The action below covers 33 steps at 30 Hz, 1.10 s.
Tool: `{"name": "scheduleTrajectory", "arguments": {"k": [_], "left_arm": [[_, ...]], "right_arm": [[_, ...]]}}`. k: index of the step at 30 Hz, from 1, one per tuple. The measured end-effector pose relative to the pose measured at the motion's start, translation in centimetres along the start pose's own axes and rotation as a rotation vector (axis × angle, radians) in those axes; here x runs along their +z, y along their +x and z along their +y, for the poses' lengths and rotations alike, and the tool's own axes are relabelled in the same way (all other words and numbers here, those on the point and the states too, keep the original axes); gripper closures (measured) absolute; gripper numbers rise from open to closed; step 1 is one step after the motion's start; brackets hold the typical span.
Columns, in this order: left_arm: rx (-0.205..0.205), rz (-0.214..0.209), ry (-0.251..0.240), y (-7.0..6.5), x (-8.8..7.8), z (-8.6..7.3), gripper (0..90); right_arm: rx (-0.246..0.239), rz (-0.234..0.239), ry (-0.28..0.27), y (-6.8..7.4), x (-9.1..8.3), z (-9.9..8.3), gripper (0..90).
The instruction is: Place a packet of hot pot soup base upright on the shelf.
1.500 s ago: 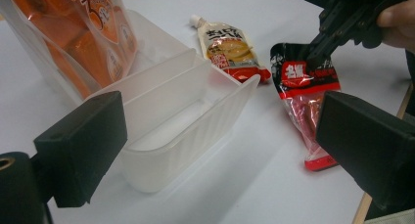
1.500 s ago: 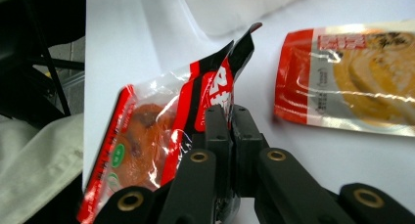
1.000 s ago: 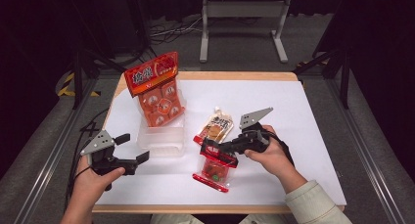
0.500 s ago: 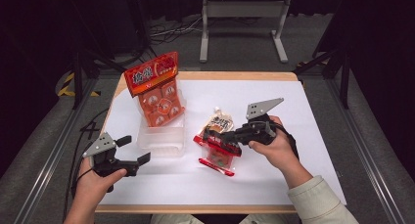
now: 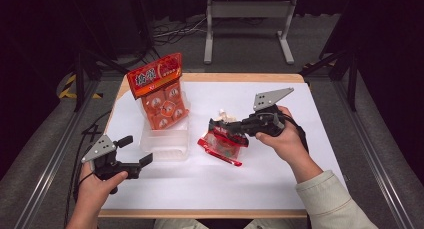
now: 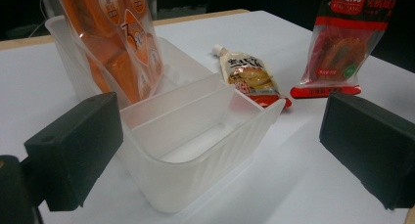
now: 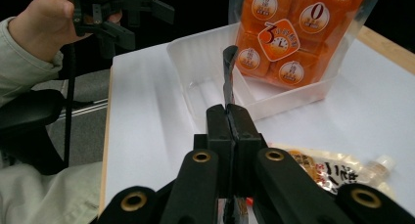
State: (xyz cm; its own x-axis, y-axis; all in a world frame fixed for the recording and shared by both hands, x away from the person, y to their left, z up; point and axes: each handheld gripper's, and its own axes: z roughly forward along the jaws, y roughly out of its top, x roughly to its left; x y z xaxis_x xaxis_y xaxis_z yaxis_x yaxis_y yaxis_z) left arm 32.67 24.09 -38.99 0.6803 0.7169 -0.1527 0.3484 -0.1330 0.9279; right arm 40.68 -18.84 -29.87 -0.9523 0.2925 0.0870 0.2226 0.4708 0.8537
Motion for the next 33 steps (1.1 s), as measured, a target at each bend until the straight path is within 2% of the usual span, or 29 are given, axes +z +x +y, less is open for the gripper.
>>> {"name": "scheduleTrajectory", "arguments": {"k": [21,27,30,33], "left_arm": [[-0.013,-0.003,0.008,0.3,0.3,-0.4,2.1],[0.003,0.004,0.016,0.4,0.5,-0.5,2.1],[0.002,0.01,0.015,0.5,0.5,-0.6,2.1],[0.003,0.012,0.023,0.5,0.6,-0.6,2.1]], "right_arm": [[-0.046,-0.056,-0.012,-1.2,-0.4,3.7,89.8],[-0.053,-0.058,-0.016,-1.8,-0.2,4.6,89.8],[-0.081,-0.057,-0.023,-2.1,0.1,5.1,89.8],[-0.087,-0.057,-0.028,-2.3,0.4,5.5,89.8]]}}
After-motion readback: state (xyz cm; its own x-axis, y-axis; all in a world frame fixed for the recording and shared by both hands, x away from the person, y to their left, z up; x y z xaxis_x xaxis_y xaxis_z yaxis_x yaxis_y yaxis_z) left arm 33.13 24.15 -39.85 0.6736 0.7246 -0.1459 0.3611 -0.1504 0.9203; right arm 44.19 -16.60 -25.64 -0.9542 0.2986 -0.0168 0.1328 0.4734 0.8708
